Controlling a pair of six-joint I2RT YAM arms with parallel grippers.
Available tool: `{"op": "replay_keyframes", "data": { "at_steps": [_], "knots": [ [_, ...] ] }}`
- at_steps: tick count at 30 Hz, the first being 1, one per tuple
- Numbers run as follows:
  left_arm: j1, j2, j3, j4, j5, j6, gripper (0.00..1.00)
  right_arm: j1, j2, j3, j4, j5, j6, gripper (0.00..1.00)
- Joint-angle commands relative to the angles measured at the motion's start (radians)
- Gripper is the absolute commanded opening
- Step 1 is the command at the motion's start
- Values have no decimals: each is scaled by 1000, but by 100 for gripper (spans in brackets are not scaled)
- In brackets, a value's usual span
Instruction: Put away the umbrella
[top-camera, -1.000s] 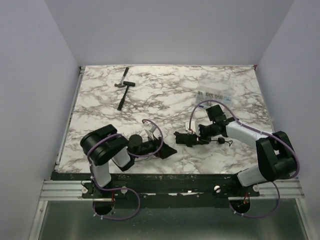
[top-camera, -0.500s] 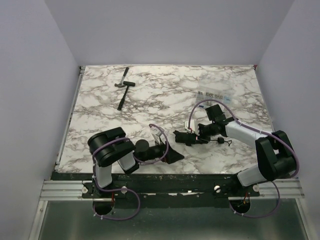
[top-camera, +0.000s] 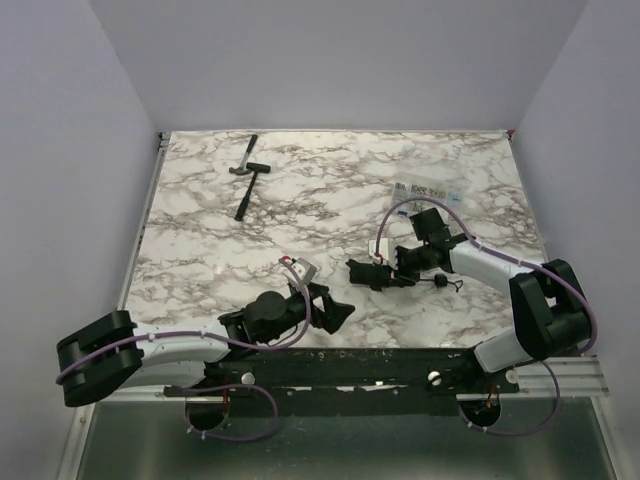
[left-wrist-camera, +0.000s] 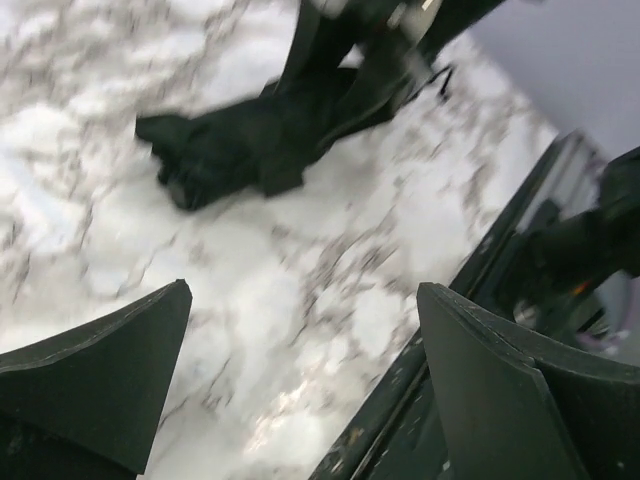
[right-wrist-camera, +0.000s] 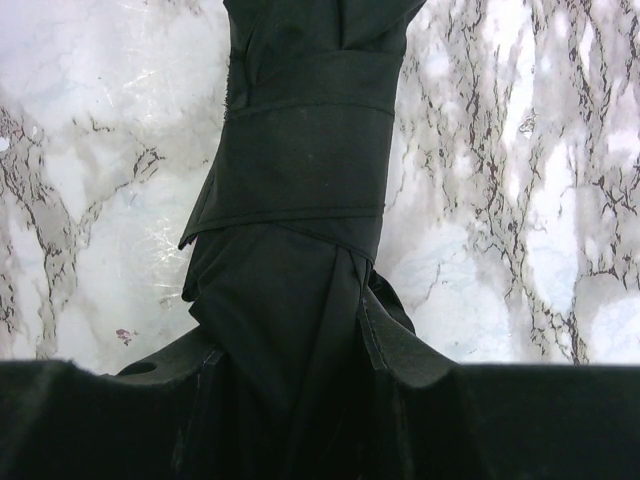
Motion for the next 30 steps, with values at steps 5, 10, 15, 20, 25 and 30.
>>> {"op": "replay_keyframes", "data": {
  "at_steps": [5, 10, 15, 20, 25, 30],
  "knots": [
    [6, 365, 34, 212, 28, -110, 93, 13, 74, -30, -53, 118, 26, 2],
    [5, 607, 102, 397, 7, -201, 88, 15, 86, -31, -53, 122, 30, 1],
    [13, 745, 142, 520, -3, -268, 88, 16, 110, -26, -57, 122, 25, 1],
    [32, 861, 179, 633, 9, -351, 87, 19, 110, -29, -56, 120, 22, 1],
    [41, 898, 184, 639, -48, -415, 86, 19, 112, -29, -57, 118, 21, 1],
    [54, 925, 235, 611, -42, -421, 83, 19, 126, -20, -74, 111, 14, 1]
  ]
}}
